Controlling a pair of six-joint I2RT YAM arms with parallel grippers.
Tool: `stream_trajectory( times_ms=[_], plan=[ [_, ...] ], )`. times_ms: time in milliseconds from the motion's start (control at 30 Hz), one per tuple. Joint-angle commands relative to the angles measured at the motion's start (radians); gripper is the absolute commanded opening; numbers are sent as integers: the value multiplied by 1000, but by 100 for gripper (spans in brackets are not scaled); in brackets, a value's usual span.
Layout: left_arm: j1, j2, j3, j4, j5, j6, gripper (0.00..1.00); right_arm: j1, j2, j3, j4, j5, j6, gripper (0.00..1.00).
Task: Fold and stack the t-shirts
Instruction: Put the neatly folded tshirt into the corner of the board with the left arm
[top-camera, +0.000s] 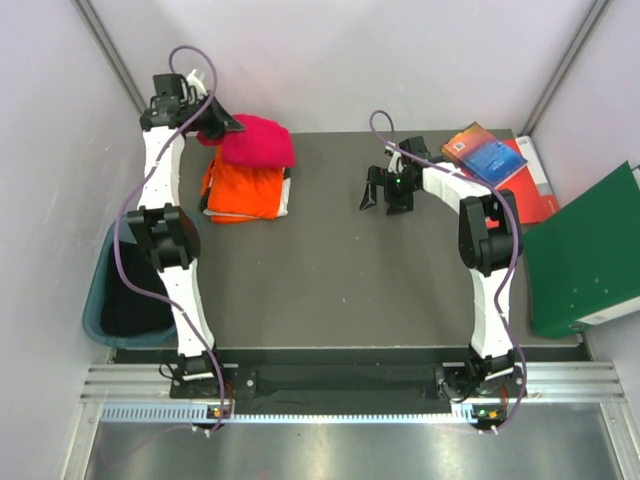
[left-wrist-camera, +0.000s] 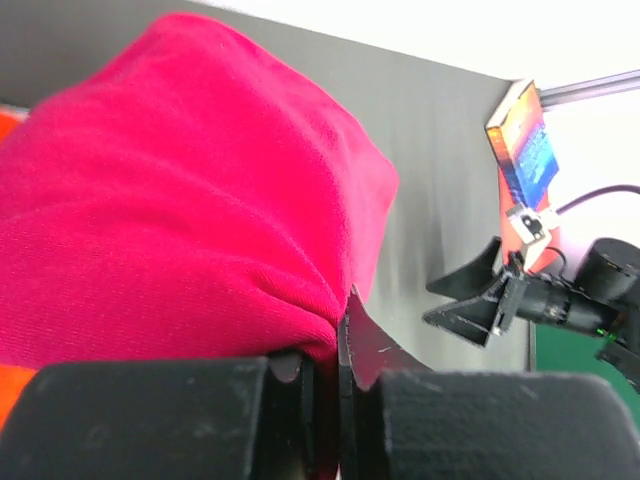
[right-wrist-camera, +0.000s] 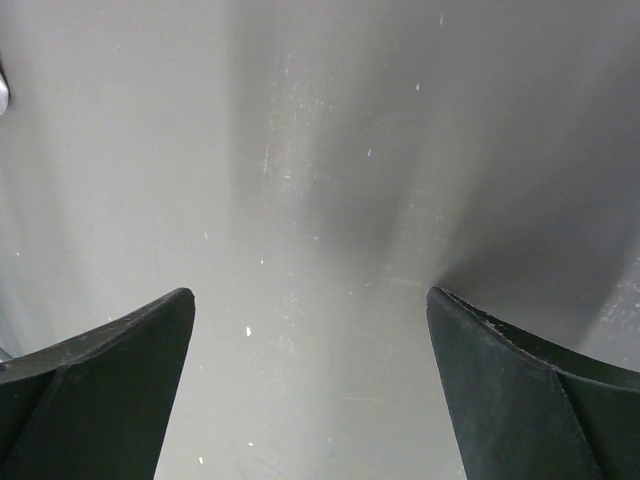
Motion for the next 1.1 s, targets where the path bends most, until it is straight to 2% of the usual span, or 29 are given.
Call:
stream_trajectory(
  times_ms=[0,67,267,333,500,733,767,833,867,900,933,1067],
  plan=[
    [43,-60,-57,-78,109,-7,0,11,-10,21,-12,-2,-3,100],
    [48,-73,-96,-122,74,27,0,11,-4,33,-15,-2,-3,100],
    [60,-124,-391,-116,123,19,0,10,18,76,-26,-3,0,100],
    [63,-124,-432,-160,76,48,0,10,24,90,-26,-5,5,100],
    [74,-87,-429,-287,-111,64,0,11,31,104,-32,-9,5,100],
    [98,-107,-372,-242,-240,30,0,13,37,104,-35,-20,0,100],
    [98,-110,-354,-225,-236,36,24,11,39,101,-34,-20,0,100],
    [98,-116,-346,-209,-222,33,55,13,39,101,-32,-26,-1,100],
    [97,-142,-352,-193,-216,39,76,13,41,101,-32,-26,0,100],
    [94,-162,-364,-141,-211,39,92,14,41,101,-30,-28,-1,100],
    [94,-190,-427,-98,-201,42,99,14,39,99,-30,-29,-4,100],
    [80,-403,-611,158,-173,42,99,16,34,81,-23,-26,0,100]
  ],
)
